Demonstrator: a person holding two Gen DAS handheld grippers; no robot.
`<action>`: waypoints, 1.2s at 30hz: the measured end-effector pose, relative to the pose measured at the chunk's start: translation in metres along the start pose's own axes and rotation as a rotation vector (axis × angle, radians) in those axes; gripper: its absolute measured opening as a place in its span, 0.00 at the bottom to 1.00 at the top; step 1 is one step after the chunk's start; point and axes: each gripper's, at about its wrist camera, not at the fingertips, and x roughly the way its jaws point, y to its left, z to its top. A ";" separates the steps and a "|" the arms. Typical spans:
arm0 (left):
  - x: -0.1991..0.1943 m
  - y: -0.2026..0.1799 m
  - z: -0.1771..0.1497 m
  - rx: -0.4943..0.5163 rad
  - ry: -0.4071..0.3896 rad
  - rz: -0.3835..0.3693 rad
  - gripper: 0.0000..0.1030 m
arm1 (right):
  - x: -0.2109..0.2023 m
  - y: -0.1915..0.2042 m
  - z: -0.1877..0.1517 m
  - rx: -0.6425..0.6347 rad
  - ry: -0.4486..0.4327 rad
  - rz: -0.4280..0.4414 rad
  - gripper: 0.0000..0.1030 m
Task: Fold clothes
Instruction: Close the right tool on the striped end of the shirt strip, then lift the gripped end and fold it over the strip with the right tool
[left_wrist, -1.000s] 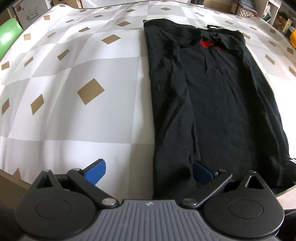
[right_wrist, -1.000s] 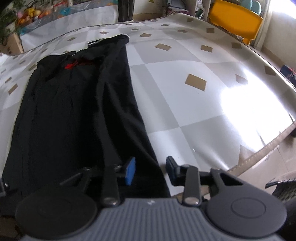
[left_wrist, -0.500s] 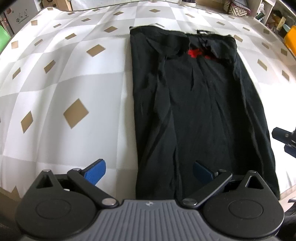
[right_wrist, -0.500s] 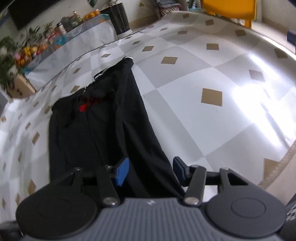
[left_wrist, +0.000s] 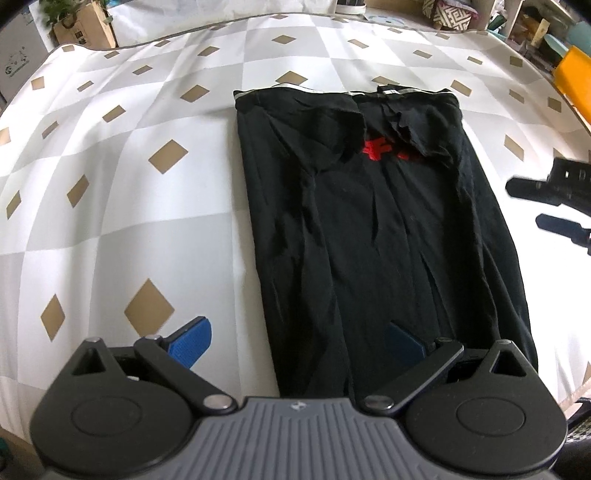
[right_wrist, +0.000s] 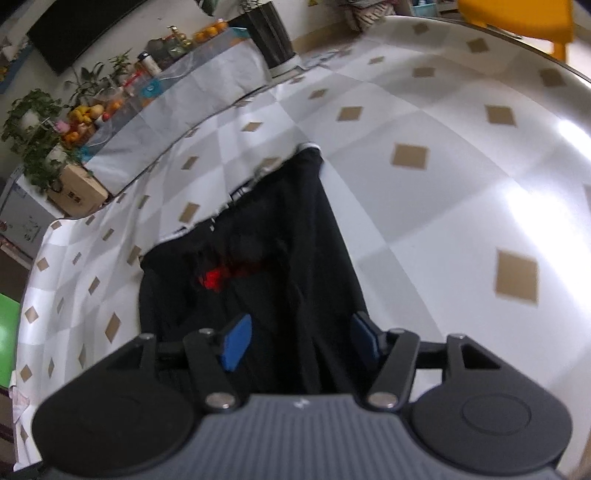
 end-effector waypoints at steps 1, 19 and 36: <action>0.002 0.001 0.005 -0.001 0.005 0.000 0.98 | 0.004 0.000 0.007 -0.019 -0.015 -0.004 0.58; 0.053 0.003 0.078 0.034 -0.037 0.041 0.98 | 0.096 0.001 0.063 -0.058 -0.099 -0.054 0.61; 0.049 0.015 0.095 -0.097 -0.035 0.013 0.98 | 0.148 0.006 0.071 -0.174 -0.136 -0.196 0.56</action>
